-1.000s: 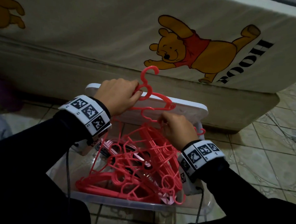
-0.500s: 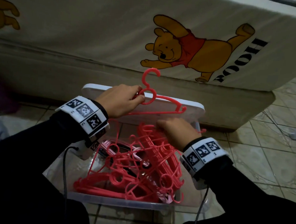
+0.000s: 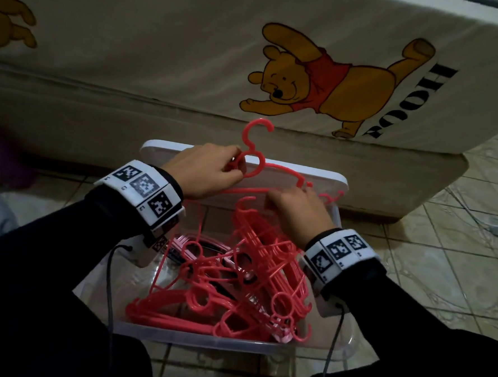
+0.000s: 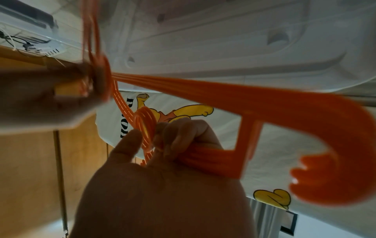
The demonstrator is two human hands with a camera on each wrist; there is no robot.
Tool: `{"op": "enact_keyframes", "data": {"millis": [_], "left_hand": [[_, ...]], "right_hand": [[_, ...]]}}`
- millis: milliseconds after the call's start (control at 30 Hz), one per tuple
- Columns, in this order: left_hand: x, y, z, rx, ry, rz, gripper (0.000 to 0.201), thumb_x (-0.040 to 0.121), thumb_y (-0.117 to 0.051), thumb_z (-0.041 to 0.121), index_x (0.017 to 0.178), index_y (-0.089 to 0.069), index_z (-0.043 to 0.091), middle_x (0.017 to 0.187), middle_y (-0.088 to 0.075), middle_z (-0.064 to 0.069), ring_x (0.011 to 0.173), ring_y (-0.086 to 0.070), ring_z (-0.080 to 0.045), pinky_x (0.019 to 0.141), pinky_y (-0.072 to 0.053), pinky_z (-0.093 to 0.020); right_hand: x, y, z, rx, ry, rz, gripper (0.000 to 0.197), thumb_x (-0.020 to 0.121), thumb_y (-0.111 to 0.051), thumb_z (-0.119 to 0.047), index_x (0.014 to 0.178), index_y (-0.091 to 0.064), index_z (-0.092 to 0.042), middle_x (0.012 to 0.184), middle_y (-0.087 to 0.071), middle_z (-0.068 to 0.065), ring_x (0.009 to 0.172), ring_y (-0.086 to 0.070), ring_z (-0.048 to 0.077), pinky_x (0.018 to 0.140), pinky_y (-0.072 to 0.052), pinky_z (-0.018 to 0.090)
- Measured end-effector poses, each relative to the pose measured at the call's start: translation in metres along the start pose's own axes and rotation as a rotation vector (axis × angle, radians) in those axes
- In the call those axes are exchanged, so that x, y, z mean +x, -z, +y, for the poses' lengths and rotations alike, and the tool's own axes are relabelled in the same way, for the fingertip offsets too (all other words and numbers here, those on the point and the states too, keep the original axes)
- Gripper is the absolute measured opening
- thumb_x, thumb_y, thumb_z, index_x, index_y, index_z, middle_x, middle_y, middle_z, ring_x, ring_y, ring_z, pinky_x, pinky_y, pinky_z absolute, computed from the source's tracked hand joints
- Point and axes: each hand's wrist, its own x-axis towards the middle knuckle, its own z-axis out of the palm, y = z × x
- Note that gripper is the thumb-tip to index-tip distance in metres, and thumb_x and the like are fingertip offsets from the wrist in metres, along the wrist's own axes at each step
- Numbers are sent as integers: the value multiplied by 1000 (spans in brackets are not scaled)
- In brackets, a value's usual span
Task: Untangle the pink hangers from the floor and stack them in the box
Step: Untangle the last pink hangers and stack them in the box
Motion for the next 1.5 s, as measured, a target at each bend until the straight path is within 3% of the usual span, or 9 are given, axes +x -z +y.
{"op": "enact_keyframes", "data": {"millis": [167, 333, 533, 800, 967, 1067, 1200, 1267, 1500], "left_hand": [[1, -5, 2, -6, -19, -52, 22, 87, -54, 37, 108, -57, 29, 106, -64, 3, 97, -58, -20, 84, -48, -38], [1, -6, 4, -21, -23, -52, 32, 79, -49, 45, 106, -57, 30, 103, -61, 5, 94, -56, -18, 81, -47, -35], [0, -10, 3, 3, -51, -29, 28, 88, -52, 54, 101, -55, 29, 96, -60, 7, 90, -56, -16, 78, -47, -35], [3, -9, -2, 54, -42, -42, 47, 88, -45, 61, 108, -56, 21, 101, -64, 3, 91, -59, -19, 82, -48, -40], [0, -14, 5, 46, -120, -241, 75, 70, -52, 76, 123, -51, 22, 113, -65, 2, 99, -60, -18, 86, -49, -39], [0, -30, 5, 180, -172, -290, 64, 81, -64, 55, 127, -44, 17, 113, -64, -6, 101, -60, -26, 83, -47, -37], [1, -38, 2, 198, -143, -245, 53, 92, -56, 42, 133, -35, 15, 99, -63, -13, 95, -60, -33, 69, -40, -33], [2, -38, 1, 209, -137, -236, 54, 92, -55, 45, 133, -36, 15, 101, -64, -14, 95, -60, -33, 67, -37, -31], [3, -33, -1, 204, -93, -231, 66, 80, -57, 65, 125, -46, 18, 108, -66, -8, 98, -61, -27, 78, -49, -36]], "right_hand": [[-2, 16, 5, 195, 13, 107, 13, 86, -57, -16, 95, -65, -22, 98, -69, -2, 97, -60, 22, 78, -40, 33], [-6, -1, -5, 41, 91, -100, 21, 92, -48, -25, 106, -64, -25, 106, -68, 1, 102, -61, 23, 84, -45, 37], [-9, -29, -24, 93, 118, -380, 28, 92, -47, -12, 116, -57, -23, 117, -60, 5, 107, -58, 26, 84, -48, 38], [-1, -19, -14, 61, 96, -101, 19, 93, -46, -16, 111, -54, -18, 112, -59, 4, 106, -55, 25, 81, -44, 36], [-2, -19, -13, 45, 92, -119, 23, 94, -46, -22, 112, -58, -18, 109, -65, 8, 101, -61, 28, 77, -44, 37], [-1, -16, -7, 155, 93, -59, 17, 89, -55, -24, 103, -65, -20, 107, -66, 6, 98, -62, 27, 75, -43, 32], [1, -9, 0, 170, 109, -110, 18, 87, -57, -24, 102, -67, -20, 105, -68, 3, 99, -62, 26, 81, -48, 36], [0, -8, 1, 167, 155, -78, 17, 88, -57, -23, 101, -67, -19, 104, -67, 3, 98, -61, 26, 79, -47, 38], [5, 1, 6, -119, 227, -5, 19, 94, -48, -31, 106, -62, -26, 107, -64, -3, 104, -55, 22, 82, -32, 35]]}}
